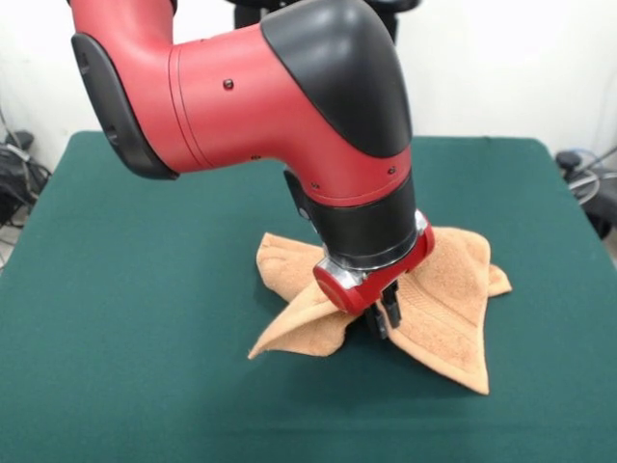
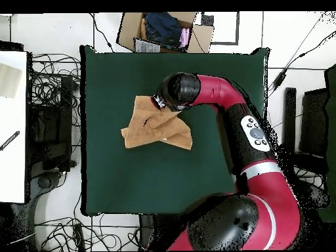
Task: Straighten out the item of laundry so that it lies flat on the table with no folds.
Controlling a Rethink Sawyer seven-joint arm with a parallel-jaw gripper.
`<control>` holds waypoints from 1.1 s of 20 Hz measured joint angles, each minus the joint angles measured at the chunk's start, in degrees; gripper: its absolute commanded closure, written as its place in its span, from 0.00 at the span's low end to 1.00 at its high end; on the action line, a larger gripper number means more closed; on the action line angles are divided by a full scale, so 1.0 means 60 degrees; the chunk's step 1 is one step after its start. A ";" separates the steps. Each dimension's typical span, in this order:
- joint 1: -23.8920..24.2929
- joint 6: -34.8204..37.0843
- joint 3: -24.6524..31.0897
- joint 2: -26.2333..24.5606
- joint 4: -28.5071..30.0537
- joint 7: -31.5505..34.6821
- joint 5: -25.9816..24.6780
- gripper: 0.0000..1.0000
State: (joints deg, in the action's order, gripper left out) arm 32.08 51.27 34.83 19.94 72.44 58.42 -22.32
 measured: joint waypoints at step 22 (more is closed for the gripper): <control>-0.0002 -0.1261 -0.0001 -0.0006 0.0001 0.0000 0.0016 1.00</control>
State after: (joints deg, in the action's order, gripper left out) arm 32.07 43.71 34.83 19.90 72.45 58.42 -22.23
